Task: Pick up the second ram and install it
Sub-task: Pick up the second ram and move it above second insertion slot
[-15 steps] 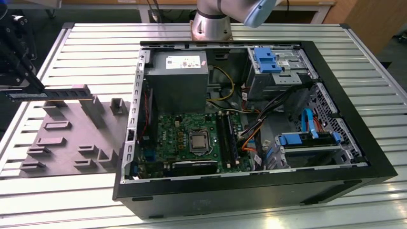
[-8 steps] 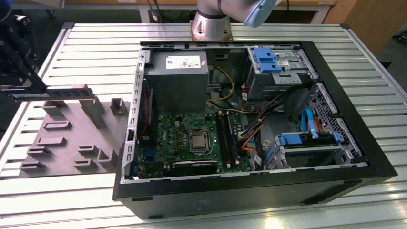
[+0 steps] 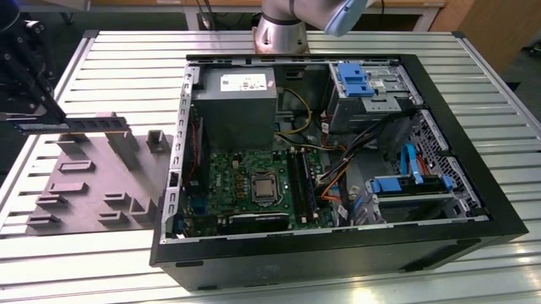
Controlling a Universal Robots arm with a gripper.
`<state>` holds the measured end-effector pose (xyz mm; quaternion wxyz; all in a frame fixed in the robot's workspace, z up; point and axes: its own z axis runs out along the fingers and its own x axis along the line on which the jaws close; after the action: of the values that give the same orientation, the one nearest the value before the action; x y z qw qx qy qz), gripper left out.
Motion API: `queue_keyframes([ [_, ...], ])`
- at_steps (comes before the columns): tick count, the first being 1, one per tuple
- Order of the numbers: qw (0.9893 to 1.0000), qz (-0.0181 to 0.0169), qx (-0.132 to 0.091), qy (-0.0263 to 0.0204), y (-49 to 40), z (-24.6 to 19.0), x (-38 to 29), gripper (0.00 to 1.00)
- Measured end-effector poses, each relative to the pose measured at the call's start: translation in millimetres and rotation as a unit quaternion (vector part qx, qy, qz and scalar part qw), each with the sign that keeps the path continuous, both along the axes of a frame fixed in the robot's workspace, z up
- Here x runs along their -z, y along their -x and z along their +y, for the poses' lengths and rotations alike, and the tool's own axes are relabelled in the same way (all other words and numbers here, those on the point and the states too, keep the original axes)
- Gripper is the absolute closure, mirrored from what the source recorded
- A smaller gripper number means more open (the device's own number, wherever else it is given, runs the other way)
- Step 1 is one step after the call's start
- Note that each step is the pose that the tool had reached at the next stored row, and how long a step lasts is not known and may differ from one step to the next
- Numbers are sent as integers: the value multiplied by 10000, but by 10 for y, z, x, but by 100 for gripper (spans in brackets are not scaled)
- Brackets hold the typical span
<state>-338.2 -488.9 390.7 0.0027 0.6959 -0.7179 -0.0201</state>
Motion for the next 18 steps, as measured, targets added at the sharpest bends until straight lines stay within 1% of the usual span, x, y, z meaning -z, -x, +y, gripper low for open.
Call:
queue_keyframes([
  [18, 10000, 0, 0, 0, -67, 0, 0, 88],
])
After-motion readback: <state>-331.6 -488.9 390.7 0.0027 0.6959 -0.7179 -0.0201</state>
